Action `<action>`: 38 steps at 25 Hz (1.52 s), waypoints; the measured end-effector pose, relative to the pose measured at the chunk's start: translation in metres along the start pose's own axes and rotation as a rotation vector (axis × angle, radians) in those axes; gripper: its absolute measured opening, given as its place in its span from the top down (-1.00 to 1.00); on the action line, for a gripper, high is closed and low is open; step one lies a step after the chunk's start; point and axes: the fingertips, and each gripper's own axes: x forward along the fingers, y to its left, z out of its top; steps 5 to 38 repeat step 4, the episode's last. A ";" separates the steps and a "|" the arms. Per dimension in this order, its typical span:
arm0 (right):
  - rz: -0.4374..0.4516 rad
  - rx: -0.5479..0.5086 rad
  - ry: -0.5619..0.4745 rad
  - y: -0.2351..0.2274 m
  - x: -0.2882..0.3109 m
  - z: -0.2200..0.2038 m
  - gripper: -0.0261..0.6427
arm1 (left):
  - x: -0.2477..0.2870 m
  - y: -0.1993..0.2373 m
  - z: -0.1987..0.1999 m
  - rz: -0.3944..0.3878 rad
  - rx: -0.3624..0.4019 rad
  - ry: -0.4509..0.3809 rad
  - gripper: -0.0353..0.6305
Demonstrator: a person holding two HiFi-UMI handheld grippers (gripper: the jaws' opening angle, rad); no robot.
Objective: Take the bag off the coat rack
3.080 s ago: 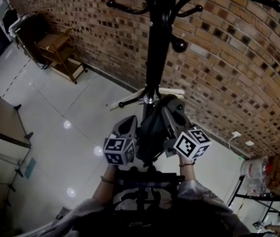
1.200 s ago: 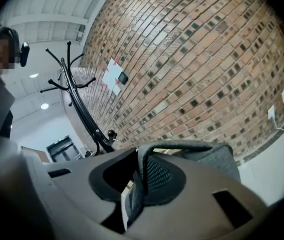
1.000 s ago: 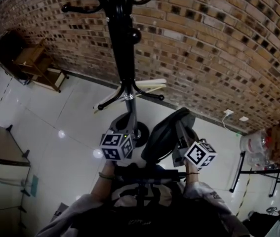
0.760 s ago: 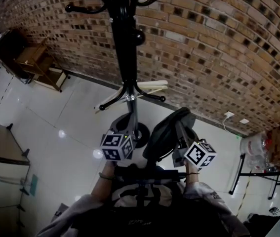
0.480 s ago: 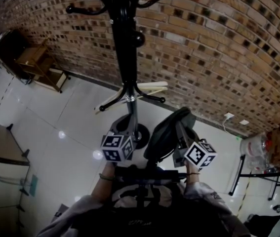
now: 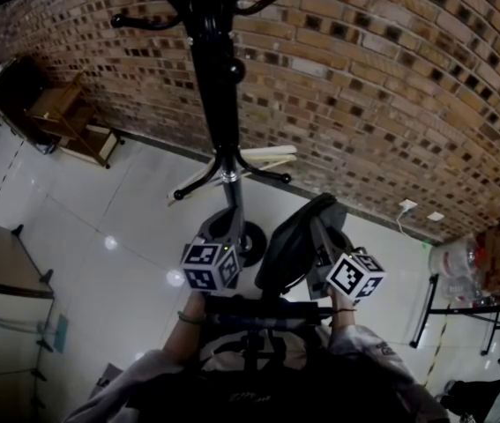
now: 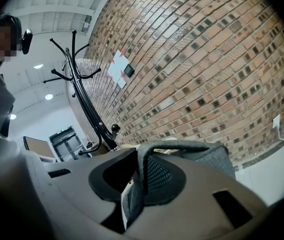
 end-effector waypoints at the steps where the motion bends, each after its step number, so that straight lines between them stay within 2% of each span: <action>1: 0.001 0.000 0.001 0.000 0.000 0.000 0.82 | 0.000 -0.001 0.000 -0.001 0.001 0.001 0.87; 38: 0.002 0.006 0.005 0.000 -0.001 -0.001 0.82 | 0.000 -0.003 -0.001 -0.003 0.006 0.001 0.87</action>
